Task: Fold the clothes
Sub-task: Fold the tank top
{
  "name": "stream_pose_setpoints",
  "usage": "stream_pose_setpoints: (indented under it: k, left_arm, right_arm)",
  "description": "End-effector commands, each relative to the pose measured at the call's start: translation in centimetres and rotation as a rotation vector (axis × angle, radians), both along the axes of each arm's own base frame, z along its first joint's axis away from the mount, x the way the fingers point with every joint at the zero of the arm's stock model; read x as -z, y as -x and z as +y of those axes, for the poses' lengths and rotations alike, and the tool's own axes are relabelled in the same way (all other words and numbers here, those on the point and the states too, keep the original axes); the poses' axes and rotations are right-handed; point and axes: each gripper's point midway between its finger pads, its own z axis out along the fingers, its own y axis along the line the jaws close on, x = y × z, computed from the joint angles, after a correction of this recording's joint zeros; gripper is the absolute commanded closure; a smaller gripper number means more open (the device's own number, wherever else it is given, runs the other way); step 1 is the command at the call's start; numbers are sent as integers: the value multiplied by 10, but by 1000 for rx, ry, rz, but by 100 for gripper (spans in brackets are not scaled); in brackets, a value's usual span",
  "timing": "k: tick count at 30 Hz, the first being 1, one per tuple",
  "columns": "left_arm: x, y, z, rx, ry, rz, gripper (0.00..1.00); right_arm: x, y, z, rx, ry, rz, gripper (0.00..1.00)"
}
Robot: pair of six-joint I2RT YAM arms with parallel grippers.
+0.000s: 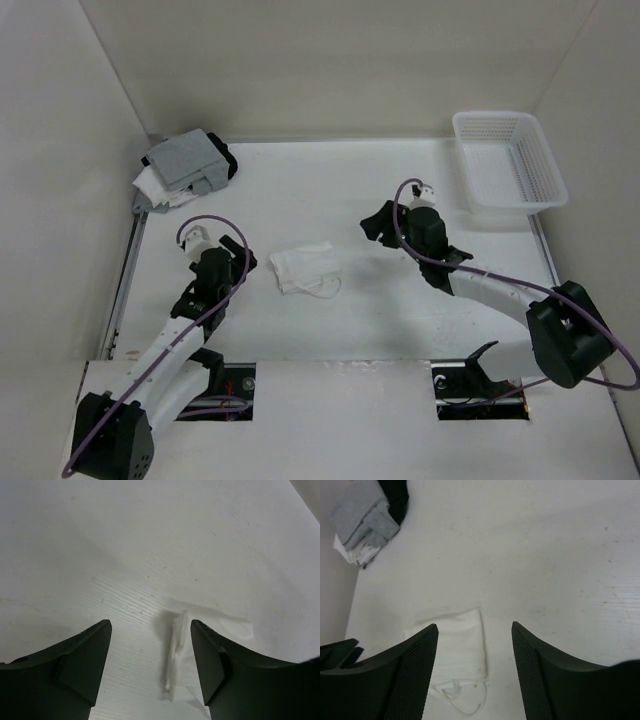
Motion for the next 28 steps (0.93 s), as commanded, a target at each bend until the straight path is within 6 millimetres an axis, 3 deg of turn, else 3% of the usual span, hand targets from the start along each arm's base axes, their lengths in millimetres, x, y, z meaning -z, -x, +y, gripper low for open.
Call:
stream_pose_setpoints:
  k: [1,8,17,25,28]
  left_arm:
    - [-23,-2,17,-52,14,-32,35]
    - [-17,7,33,-108,49,-18,33]
    - [-10,12,50,-167,41,-10,34]
    - [1,12,52,-172,29,26,35]
    - [4,11,48,-154,23,37,31]
  right_arm:
    - [-14,-6,-10,75,-20,-140,32]
    - [-5,-6,-20,120,-16,-140,25]
    - [1,-10,-27,137,-20,-123,24]
    - [2,-11,-30,138,-28,-115,24]
    - [2,-11,-30,137,-28,-115,24]
